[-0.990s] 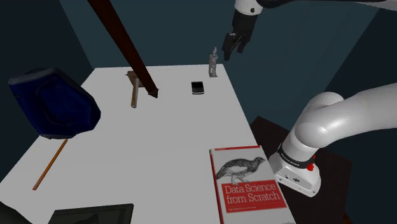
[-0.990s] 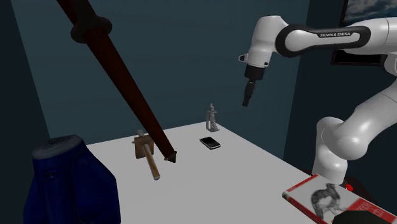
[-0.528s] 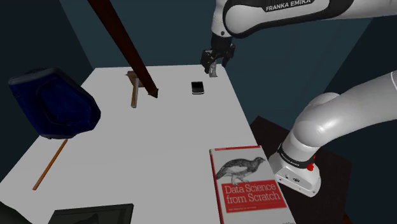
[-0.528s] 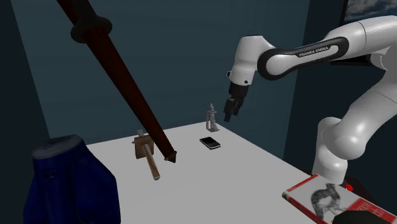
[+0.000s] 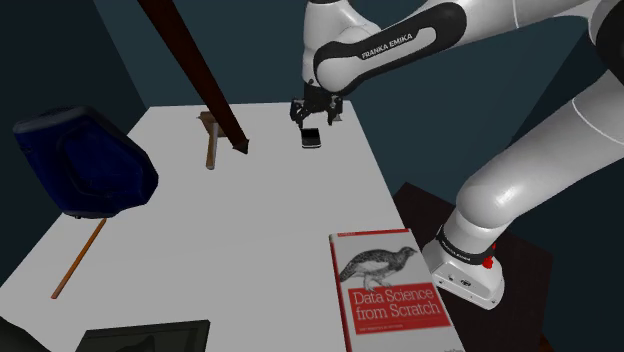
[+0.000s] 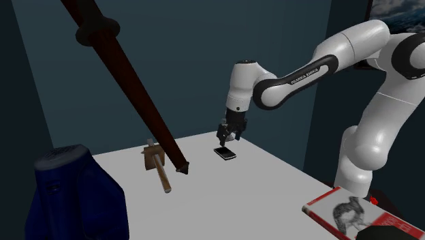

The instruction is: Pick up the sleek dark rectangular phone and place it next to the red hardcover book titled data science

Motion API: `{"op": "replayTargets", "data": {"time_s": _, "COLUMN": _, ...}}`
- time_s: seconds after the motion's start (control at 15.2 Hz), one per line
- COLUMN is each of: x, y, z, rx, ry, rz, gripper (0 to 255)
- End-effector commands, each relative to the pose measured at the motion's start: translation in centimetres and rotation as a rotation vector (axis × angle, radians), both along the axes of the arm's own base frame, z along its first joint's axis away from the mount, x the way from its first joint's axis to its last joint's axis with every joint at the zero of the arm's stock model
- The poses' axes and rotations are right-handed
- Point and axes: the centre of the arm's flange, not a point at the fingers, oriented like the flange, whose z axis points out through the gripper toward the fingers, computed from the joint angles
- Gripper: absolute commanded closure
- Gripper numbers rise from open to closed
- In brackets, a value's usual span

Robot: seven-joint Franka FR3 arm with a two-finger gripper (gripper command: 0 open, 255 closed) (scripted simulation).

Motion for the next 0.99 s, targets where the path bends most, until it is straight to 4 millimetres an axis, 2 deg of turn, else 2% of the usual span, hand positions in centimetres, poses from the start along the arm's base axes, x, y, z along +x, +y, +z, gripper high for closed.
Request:
{"op": "replayTargets", "data": {"time_s": 0.0, "x": 1.6, "y": 0.2, "z": -1.6, "rx": 0.003, "ry": -0.006, "rz": -0.064, "gripper": 0}}
{"op": "replayTargets", "data": {"time_s": 0.53, "x": 2.3, "y": -0.3, "z": -5.5, "rx": 0.003, "ry": -0.006, "rz": -0.064, "gripper": 0}}
{"op": "replayTargets", "data": {"time_s": 0.92, "x": 2.3, "y": -0.3, "z": -5.5, "rx": 0.003, "ry": -0.006, "rz": -0.064, "gripper": 0}}
